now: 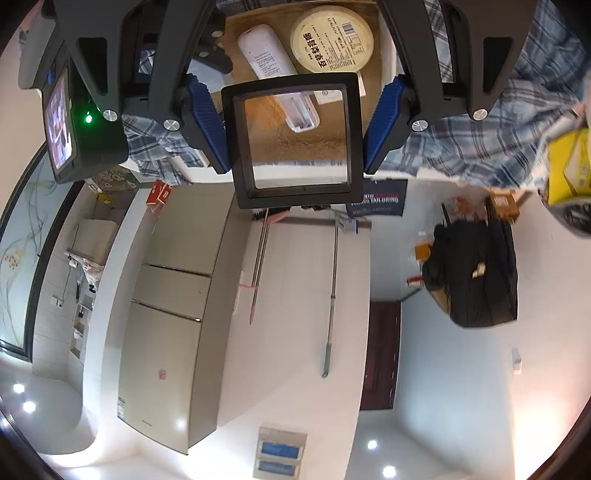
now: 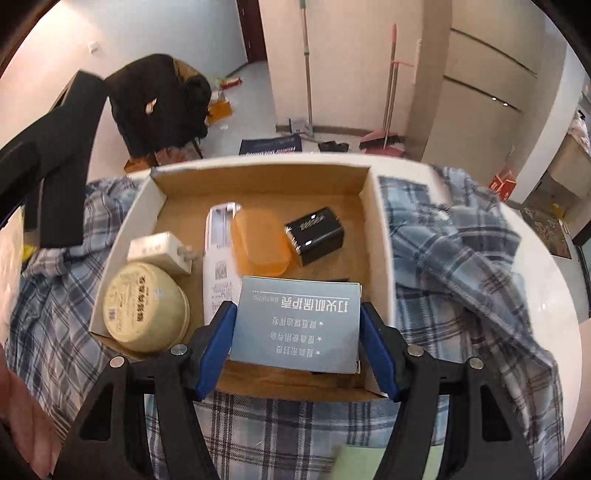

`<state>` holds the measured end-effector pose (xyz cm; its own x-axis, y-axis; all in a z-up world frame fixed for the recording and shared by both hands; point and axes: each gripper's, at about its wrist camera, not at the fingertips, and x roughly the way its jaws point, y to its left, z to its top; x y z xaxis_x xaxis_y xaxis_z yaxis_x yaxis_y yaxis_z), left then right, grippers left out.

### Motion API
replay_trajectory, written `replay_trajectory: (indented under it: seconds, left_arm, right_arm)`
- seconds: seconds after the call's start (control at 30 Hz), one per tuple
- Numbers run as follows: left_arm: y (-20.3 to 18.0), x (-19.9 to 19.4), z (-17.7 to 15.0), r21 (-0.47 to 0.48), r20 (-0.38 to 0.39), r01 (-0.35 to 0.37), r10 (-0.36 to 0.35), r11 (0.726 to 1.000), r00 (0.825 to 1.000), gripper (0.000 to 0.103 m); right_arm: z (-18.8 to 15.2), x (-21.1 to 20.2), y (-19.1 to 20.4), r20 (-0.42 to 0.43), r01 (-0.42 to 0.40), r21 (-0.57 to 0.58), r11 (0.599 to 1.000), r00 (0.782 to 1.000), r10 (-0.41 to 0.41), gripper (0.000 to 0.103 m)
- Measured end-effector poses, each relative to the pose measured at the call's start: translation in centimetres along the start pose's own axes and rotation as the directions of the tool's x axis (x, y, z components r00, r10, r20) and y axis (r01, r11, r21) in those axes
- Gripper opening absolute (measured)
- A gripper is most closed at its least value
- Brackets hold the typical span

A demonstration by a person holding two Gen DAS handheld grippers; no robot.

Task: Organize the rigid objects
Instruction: 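Carry the black frame and grey card over the cardboard box with both tools, then open the left tool to drop the frame while the right tool releases the grey card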

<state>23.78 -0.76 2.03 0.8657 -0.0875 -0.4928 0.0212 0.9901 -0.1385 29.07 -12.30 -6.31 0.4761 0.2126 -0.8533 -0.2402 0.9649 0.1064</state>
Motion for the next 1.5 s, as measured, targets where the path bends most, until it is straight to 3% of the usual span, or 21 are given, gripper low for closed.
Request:
replay_trajectory:
  seconds: [0.23, 0.43, 0.6, 0.73, 0.83, 0.93, 1.07, 1.27, 1.37, 1.5]
  left_arm:
    - [1.1, 1.7, -0.3, -0.054, -0.069, 0.017, -0.020, 0.998, 0.997, 0.073]
    - [1.5, 1.5, -0.1, -0.066, -0.058, 0.020, -0.024, 0.998, 0.998, 0.073]
    - [1.0, 1.1, 0.1, -0.043, -0.032, 0.013, -0.014, 0.999, 0.999, 0.073]
    - [0.4, 2.0, 0.0, -0.029, -0.072, 0.020, -0.022, 0.999, 0.997, 0.073]
    - [0.0, 3.9, 0.4, -0.036, -0.143, 0.061, -0.065, 0.998, 0.988, 0.073]
    - [-0.7, 6.0, 0.4, -0.014, -0.203, 0.046, -0.048, 0.999, 0.978, 0.073]
    - [-1.0, 8.8, -0.1, -0.069, -0.286, 0.074, -0.091, 0.995, 0.954, 0.073]
    - [-1.6, 10.1, -0.7, -0.086, -0.321, 0.083, -0.107, 0.993, 0.941, 0.073]
    - [-1.9, 9.7, -0.6, -0.055, -0.300, 0.055, -0.069, 0.997, 0.951, 0.073]
    - [-2.4, 8.1, -0.2, 0.024, -0.256, 0.032, -0.025, 0.999, 0.966, 0.073]
  right_arm:
    - [-0.4, 1.9, -0.6, -0.029, -0.034, 0.032, 0.999, 0.999, 0.035, 0.065]
    - [-0.6, 1.5, -1.1, 0.032, -0.058, 0.051, 0.997, 0.998, 0.057, 0.075]
    - [-0.1, -0.6, -1.3, 0.109, -0.018, 0.037, 0.999, 0.994, 0.014, 0.076]
    - [0.6, -2.1, -3.0, 0.127, 0.007, 0.070, 0.998, 0.992, -0.016, 0.076]
    - [1.2, -2.8, -4.7, 0.152, 0.075, 0.080, 0.994, 0.985, -0.087, 0.076]
    - [1.6, -2.9, -6.6, 0.165, 0.156, 0.111, 0.981, 0.971, -0.173, 0.076]
    - [1.8, -2.4, -8.4, 0.136, 0.114, 0.187, 0.976, 0.981, -0.141, 0.076]
    - [1.6, -2.2, -8.7, 0.137, 0.117, 0.200, 0.973, 0.980, -0.146, 0.076]
    - [1.6, -2.3, -8.9, 0.141, 0.088, 0.214, 0.973, 0.983, -0.120, 0.076]
    - [1.6, -3.0, -8.4, 0.167, 0.125, 0.199, 0.972, 0.973, -0.160, 0.076]
